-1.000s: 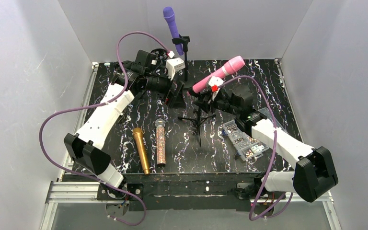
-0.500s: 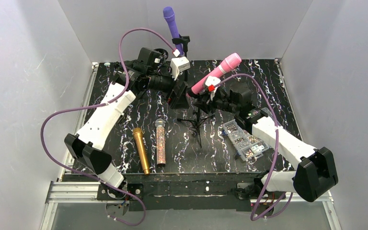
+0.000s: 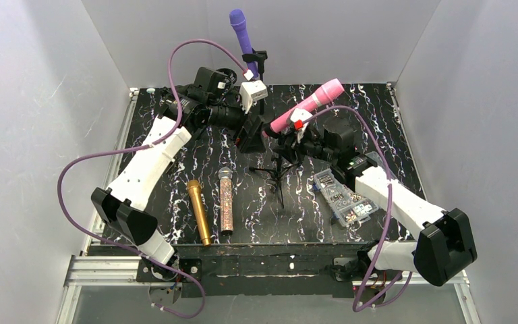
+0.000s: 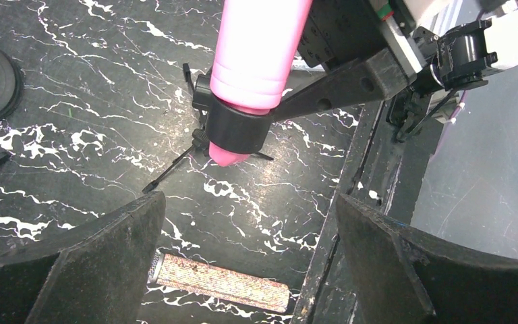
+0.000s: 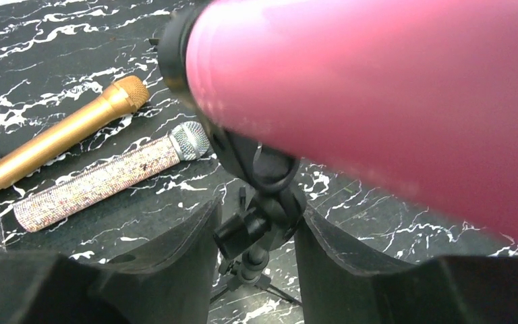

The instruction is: Remove the microphone from the stand

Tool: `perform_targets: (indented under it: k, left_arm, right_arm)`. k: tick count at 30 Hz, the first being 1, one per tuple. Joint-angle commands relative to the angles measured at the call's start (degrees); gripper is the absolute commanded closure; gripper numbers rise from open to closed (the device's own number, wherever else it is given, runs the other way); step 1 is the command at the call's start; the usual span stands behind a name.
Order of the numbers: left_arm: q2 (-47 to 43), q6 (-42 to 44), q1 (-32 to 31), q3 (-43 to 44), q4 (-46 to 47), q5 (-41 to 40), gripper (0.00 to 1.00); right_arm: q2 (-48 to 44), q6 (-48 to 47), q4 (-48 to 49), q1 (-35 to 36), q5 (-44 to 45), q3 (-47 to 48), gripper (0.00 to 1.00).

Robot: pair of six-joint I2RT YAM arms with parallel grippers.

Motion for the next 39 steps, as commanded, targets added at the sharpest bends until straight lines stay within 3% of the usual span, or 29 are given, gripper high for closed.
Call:
perform_targets:
  k: [1, 6, 20, 27, 32, 39]
  left_arm:
    - [-0.36, 0.86, -0.26, 1.61, -2.56, 1.73, 0.02]
    - [0.41, 0.91, -0.35, 2.47, -2.48, 1.81, 0.02]
    - [3.74, 4.68, -2.12, 7.13, -2.29, -1.57, 0.02]
    - [5.84, 6.0, -2.54, 9.02, -2.29, 3.39, 0.02]
    - [6.34, 7.5, -3.17, 9.09, -2.29, 4.98, 0.06]
    - [7.68, 10.2, -3.51, 9.06, -1.3, 4.14, 0.19]
  right_arm:
    - [-0.79, 4.17, 0.02, -0.75, -0.23, -2.85, 0.46]
    - [-1.61, 5.41, 1.46, -0.85, -1.35, -4.41, 0.33]
    - [-7.17, 2.97, -8.69, -1.98, -0.9, -3.34, 0.25]
    - [-12.02, 1.86, -17.08, -3.95, -1.43, -1.83, 0.2]
    - [-14.26, 5.75, -18.57, -7.83, -4.04, -0.69, 0.2]
    - [-15.2, 14.79, -14.64, -13.19, -9.36, -0.24, 0.22]
